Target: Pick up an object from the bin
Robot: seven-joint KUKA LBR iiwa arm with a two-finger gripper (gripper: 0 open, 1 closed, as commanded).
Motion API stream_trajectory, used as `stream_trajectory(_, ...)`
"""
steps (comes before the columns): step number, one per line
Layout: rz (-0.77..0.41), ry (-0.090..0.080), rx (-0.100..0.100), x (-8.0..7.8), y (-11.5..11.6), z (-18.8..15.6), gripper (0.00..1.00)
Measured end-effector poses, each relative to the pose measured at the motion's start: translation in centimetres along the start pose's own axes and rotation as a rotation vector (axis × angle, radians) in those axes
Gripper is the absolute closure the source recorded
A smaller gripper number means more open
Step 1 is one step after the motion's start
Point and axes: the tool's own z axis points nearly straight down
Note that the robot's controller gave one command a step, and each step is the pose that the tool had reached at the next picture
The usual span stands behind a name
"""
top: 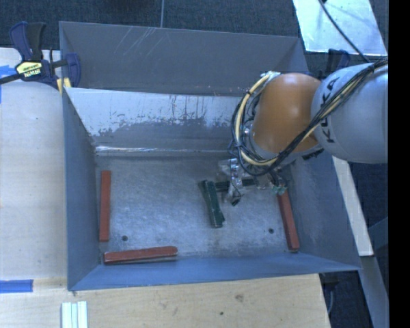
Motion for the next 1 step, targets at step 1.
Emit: stream_trajectory(1, -0.139, -0.006, 0.003, -2.35, -1.82, -14.36, 1.0)
